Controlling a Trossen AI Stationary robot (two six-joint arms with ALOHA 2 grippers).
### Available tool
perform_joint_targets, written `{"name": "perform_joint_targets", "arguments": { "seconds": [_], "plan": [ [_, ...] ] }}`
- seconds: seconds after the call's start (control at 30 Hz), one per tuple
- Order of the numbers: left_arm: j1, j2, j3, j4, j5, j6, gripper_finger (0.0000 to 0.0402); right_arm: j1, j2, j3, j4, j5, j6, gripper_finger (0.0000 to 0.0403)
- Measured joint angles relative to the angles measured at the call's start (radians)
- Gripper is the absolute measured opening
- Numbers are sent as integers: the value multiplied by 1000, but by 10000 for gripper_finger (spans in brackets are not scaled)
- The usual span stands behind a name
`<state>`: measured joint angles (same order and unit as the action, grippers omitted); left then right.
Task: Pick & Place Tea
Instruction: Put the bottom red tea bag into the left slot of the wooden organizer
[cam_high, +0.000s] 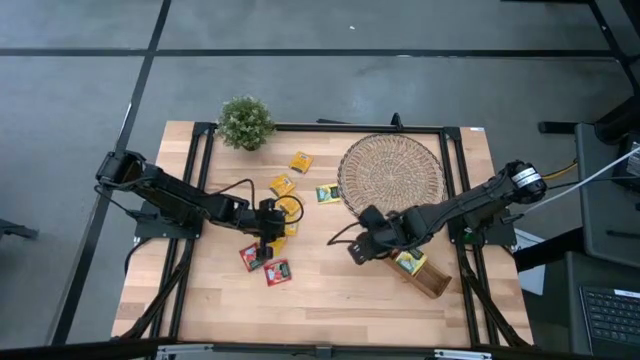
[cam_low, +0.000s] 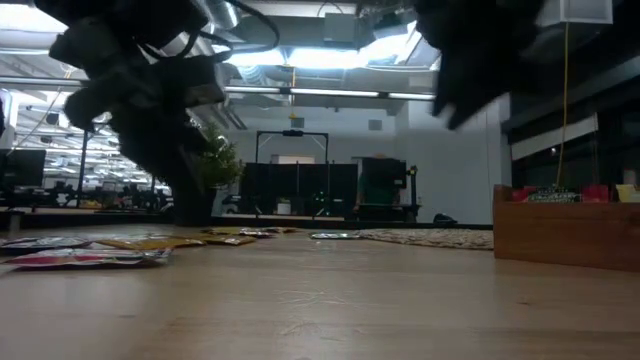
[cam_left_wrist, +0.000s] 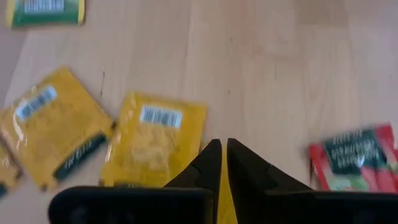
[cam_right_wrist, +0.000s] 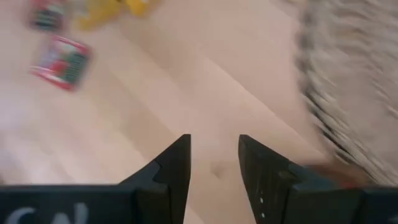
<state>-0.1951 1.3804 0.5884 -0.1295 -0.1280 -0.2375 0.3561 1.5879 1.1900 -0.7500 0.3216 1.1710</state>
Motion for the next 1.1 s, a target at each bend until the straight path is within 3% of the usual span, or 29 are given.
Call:
{"name": "perform_joint_targets", "arguments": {
  "seconds": [0.2,0.33,0.63,1.1],
  "plan": [
    [-39,-40,0,-61,6,-4,15,-28,14,0,204,3,-127,135],
    [-71,-61,0,-77,68,36,10,-36,34,1,302,-21,-183,135],
    [-135,-72,1,-79,97,31,5,-37,87,0,419,-86,-277,135],
    [-179,-74,1,-69,129,23,2,-36,105,0,601,-87,-370,135]
  ]
}}
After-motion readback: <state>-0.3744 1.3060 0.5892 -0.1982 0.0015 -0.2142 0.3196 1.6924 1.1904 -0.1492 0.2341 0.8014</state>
